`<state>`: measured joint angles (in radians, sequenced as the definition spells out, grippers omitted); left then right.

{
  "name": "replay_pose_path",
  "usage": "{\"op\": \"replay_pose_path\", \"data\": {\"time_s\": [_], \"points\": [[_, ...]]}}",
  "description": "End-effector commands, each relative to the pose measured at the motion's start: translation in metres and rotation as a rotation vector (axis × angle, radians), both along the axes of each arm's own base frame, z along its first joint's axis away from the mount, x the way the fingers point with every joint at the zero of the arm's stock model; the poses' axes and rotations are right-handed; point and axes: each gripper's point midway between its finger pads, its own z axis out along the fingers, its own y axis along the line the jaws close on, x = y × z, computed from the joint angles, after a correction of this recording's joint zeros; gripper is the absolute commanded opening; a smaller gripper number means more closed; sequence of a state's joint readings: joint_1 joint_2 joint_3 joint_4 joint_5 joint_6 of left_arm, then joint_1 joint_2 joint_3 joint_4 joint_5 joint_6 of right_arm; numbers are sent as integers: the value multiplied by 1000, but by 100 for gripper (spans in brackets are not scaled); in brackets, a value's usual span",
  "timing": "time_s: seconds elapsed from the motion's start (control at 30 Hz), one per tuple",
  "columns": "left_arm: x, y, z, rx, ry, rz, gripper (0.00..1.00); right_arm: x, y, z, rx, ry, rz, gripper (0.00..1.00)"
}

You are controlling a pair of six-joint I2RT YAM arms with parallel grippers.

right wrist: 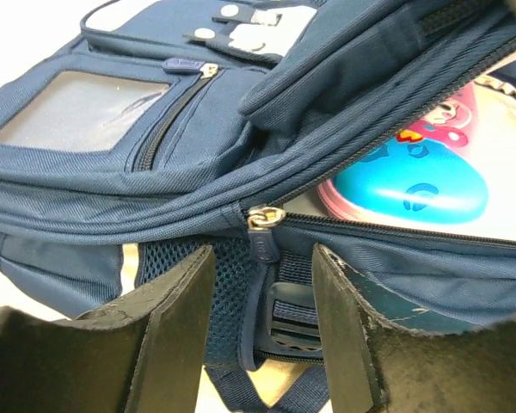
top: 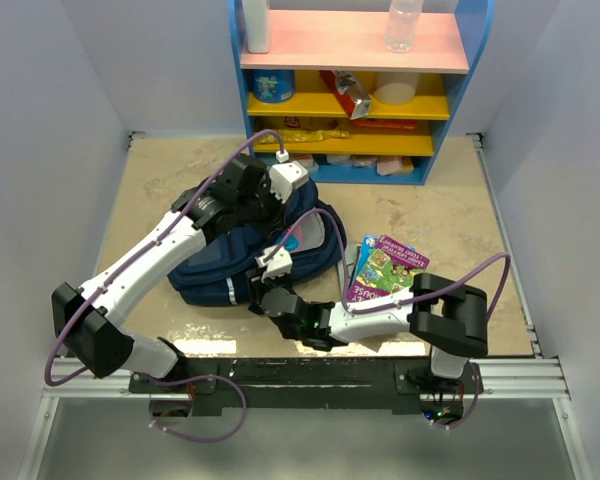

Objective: Pack the student bag
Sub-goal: Zip the student bag at the center of the board.

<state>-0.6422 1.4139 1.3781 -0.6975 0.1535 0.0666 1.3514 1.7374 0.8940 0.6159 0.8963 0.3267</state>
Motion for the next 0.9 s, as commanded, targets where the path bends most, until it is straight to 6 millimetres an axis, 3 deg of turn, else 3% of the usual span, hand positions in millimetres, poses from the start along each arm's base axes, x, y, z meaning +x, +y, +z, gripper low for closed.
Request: {"op": "replay_pose_path", "data": {"time_s": [0.0, 0.27, 0.37, 0.57, 0.87], "points": [[7, -19, 57, -159, -143, -28, 0, 7, 7, 12, 28, -34, -47, 51], [5, -17, 60, -165, -148, -33, 0, 17, 0, 7, 27, -28, -87, 40], [3, -16, 58, -160, -147, -35, 0, 20, -3, 16, 51, -36, -101, 30], [1, -13, 40, -132, -128, -35, 0, 16, -11, 27, 82, -40, -89, 0], [-2, -7, 10, -83, -97, -33, 0, 10, -26, 33, 87, -25, -76, 0]]}}
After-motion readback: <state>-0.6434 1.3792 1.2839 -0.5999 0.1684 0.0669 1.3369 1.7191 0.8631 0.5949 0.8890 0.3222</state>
